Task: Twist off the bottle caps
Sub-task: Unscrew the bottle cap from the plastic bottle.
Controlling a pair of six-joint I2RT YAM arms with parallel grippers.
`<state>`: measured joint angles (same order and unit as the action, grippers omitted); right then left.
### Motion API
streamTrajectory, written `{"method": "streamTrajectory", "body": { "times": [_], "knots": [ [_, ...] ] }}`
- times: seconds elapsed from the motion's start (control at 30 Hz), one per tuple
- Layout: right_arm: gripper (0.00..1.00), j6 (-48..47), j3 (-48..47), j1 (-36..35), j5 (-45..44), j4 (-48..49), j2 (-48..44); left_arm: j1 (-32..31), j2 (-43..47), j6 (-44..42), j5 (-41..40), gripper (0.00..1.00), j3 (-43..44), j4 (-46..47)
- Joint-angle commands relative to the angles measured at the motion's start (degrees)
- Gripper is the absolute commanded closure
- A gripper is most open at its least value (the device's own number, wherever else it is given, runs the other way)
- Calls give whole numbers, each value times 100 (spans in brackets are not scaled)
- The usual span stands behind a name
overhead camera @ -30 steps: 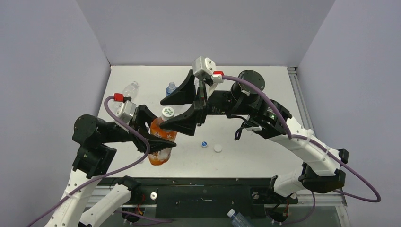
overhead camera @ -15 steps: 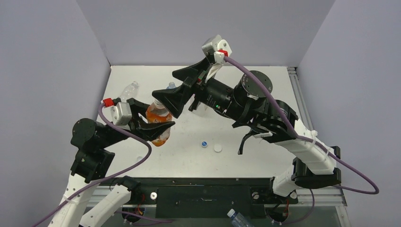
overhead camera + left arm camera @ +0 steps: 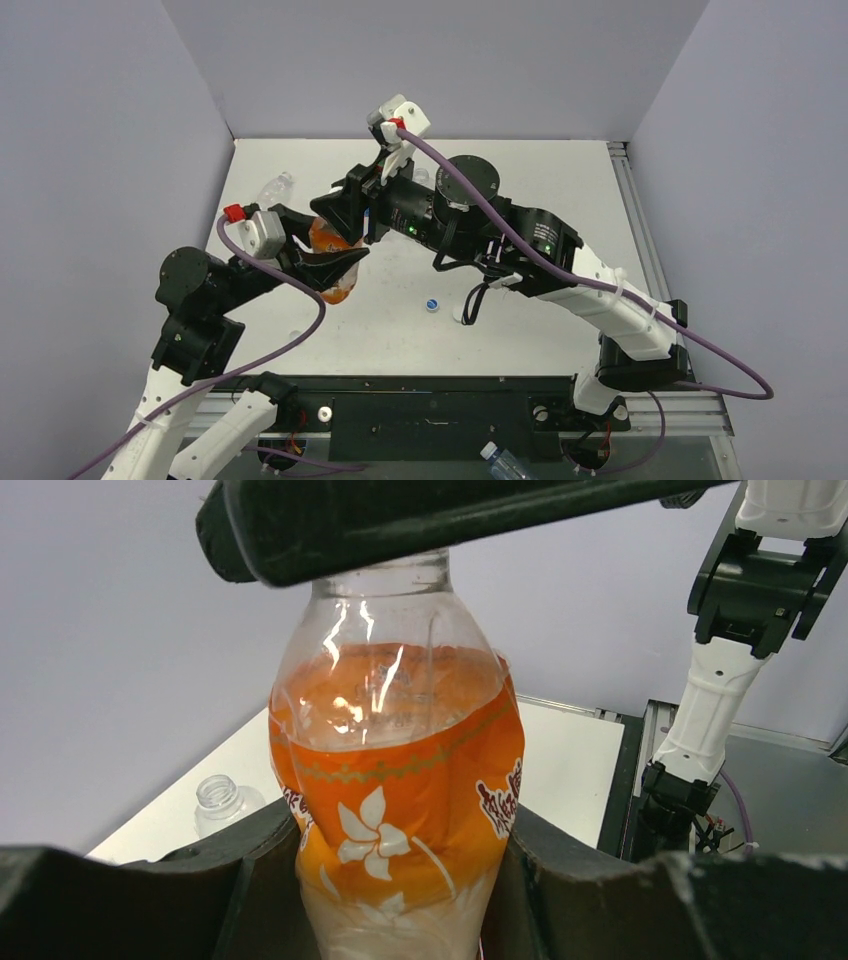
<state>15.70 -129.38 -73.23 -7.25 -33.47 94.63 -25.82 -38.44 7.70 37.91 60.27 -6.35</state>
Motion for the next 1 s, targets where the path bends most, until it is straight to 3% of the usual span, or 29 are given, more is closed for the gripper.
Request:
{"method": "streamTrajectory", "body": {
  "times": [0.0, 0.27, 0.43, 0.53, 0.6, 0.77, 0.97],
  "knots": [
    [66, 62, -204, -34, 2, 141, -162, -10, -13, -50, -103, 100, 22, 101],
    [74, -54, 14, 114, 395, 353, -472, -10, -25, 1, 10, 100, -41, 59],
    [88, -194, 676, 583, 1902, 1060, -937, -8, -37, 304, 632, 100, -24, 107],
    [89, -103, 1115, 949, 3558, 1725, -1183, -8, -65, 783, 1317, 100, -4, 302],
    [90, -41, 1229, 1127, 4181, 2071, -1252, -10, -124, 1102, 1902, 100, 49, 404],
    [89, -41, 868, 1390, 5040, 1847, -1063, -18, -189, 1549, 2499, 100, 133, 545],
    [91, -1, 1251, 1695, 5443, 1997, -1172, -51, -228, 1746, 2683, 100, 169, 547]
  ]
}}
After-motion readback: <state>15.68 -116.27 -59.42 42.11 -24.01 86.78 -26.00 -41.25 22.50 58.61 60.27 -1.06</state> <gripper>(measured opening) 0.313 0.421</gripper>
